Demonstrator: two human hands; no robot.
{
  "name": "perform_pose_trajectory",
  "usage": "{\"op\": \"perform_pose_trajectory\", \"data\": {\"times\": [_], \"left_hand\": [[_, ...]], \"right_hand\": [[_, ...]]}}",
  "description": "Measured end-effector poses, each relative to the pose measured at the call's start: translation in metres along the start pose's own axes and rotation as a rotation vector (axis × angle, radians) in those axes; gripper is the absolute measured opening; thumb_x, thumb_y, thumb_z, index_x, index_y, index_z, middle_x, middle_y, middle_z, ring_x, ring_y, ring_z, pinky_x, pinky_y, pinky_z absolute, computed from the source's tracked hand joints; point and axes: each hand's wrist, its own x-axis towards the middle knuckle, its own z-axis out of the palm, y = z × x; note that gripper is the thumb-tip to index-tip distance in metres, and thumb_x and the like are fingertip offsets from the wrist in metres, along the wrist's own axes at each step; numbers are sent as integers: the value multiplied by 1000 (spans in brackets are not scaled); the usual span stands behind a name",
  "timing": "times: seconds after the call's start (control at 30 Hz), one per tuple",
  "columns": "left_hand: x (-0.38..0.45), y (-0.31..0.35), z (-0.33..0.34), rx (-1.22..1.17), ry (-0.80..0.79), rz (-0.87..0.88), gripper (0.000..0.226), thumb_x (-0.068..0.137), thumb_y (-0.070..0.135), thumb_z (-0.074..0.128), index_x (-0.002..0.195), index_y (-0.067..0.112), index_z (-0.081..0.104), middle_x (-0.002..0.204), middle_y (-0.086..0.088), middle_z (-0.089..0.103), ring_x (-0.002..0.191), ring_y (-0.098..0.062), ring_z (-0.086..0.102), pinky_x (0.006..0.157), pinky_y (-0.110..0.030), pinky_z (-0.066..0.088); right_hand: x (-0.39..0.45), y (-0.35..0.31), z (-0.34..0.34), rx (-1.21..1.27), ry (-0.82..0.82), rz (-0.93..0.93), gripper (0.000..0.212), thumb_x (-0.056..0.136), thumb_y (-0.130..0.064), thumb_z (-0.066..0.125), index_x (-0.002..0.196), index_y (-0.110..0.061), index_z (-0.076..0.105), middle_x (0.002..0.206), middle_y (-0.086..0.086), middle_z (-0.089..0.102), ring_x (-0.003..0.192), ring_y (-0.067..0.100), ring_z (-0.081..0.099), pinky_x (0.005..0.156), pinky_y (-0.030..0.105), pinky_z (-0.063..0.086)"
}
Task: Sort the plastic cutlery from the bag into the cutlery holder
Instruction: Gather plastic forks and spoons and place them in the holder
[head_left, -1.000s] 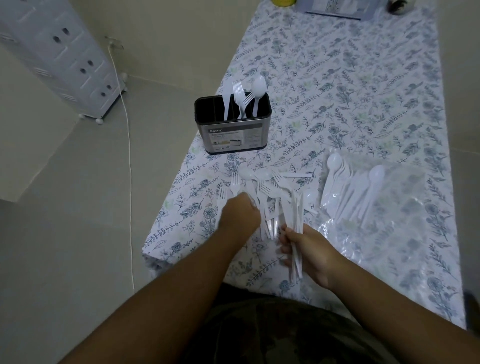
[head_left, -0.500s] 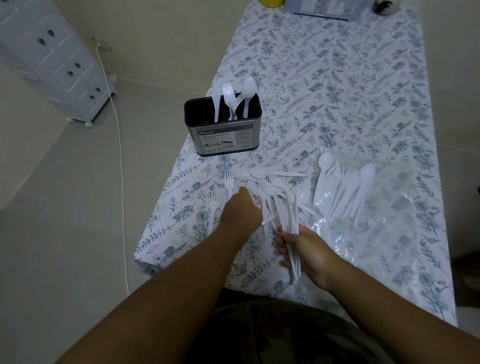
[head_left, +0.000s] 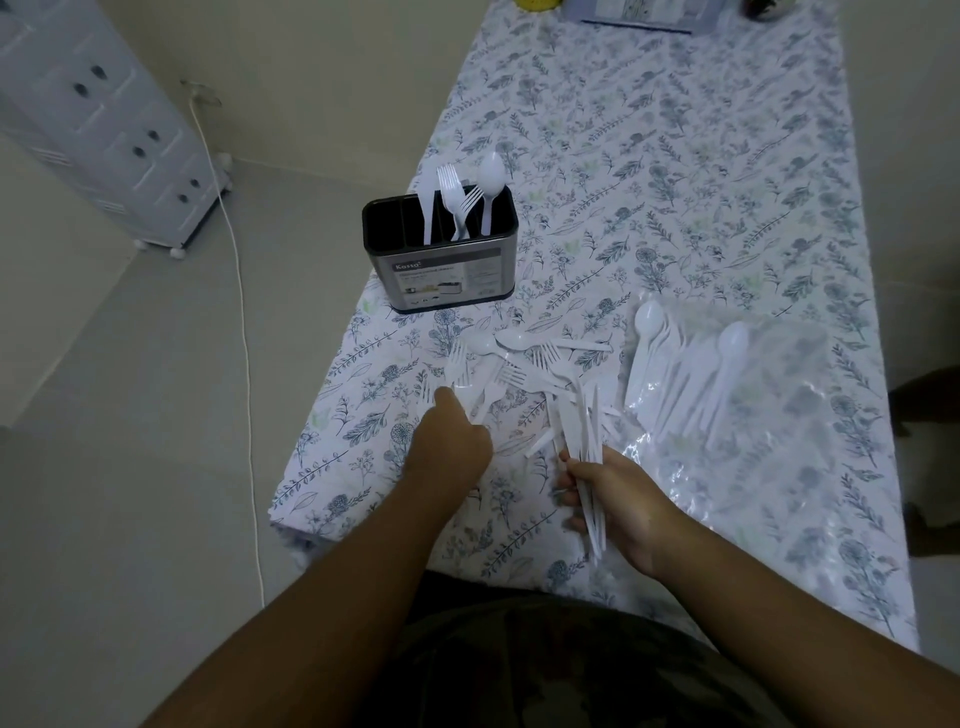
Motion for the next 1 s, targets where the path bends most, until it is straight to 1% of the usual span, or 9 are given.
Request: {"op": "perform_pose_trajectory", "data": {"times": [0.07, 0.17, 0.23, 0.43, 0.57, 0.67, 0.8, 0.87, 1.0], "left_hand": [[-1, -4, 0, 1, 23, 10, 22, 93, 19, 55, 109, 9, 44, 88, -4, 56, 74, -19, 56, 54, -29, 39], [0, -3, 4, -8, 42, 25, 29, 96, 30, 55, 115, 11, 45, 101, -5, 58, 87, -23, 60, 69, -33, 48], [3, -1, 4, -3, 43, 23, 26, 98, 30, 51, 115, 11, 46, 101, -6, 60, 89, -24, 62, 74, -36, 52], [9, -4, 0, 85, 50, 60, 16, 97, 23, 48, 98, 8, 54, 90, -7, 59, 79, -20, 58, 63, -31, 44], [5, -2, -7, -37, 102, 70, 21, 100, 25, 49, 93, 8, 59, 81, -4, 63, 73, -18, 61, 60, -29, 49], [0, 6, -12, -166, 23, 126, 22, 99, 27, 53, 91, 11, 65, 78, -2, 66, 71, -18, 65, 63, -31, 54], [5, 2, -10, -74, 107, 145, 12, 97, 15, 53, 100, 9, 62, 95, -5, 67, 82, -19, 64, 72, -36, 57], [7, -4, -8, 33, 75, 91, 15, 95, 21, 59, 102, 8, 58, 99, -7, 62, 88, -21, 60, 75, -37, 54], [10, -6, -7, 152, 16, 54, 21, 97, 29, 59, 95, 8, 58, 92, -7, 60, 85, -22, 60, 66, -32, 44]], "right_hand": [[1, 0, 1, -4, -9, -4, 13, 100, -11, 53, 102, -13, 66, 79, 10, 61, 67, 22, 57, 59, 34, 47], [0, -1, 4, -22, -13, -14, 14, 100, -11, 52, 99, -15, 65, 73, 5, 61, 65, 20, 57, 62, 36, 47], [0, -1, 5, -30, -10, -16, 13, 100, -11, 52, 99, -15, 65, 72, 4, 61, 66, 20, 57, 63, 37, 47], [1, 1, 4, -26, -19, -9, 11, 99, -11, 53, 99, -15, 64, 72, 4, 60, 65, 20, 56, 60, 34, 46], [1, -1, 4, -20, -17, -13, 12, 99, -10, 53, 98, -15, 64, 72, 5, 60, 65, 21, 55, 60, 36, 45], [1, 0, 5, -36, -16, -20, 12, 98, -12, 54, 102, -13, 65, 74, 6, 61, 67, 21, 57, 61, 37, 47], [-1, 0, 8, -26, -16, -19, 11, 98, -10, 54, 102, -12, 65, 71, 5, 59, 66, 21, 56, 63, 38, 47], [-2, 0, 8, -15, -14, -13, 7, 98, -14, 57, 99, -11, 64, 73, 7, 59, 66, 22, 53, 62, 38, 46], [-2, -2, 10, -8, 3, -22, 11, 100, -20, 60, 96, -10, 61, 69, 6, 55, 56, 17, 46, 52, 31, 41]]}}
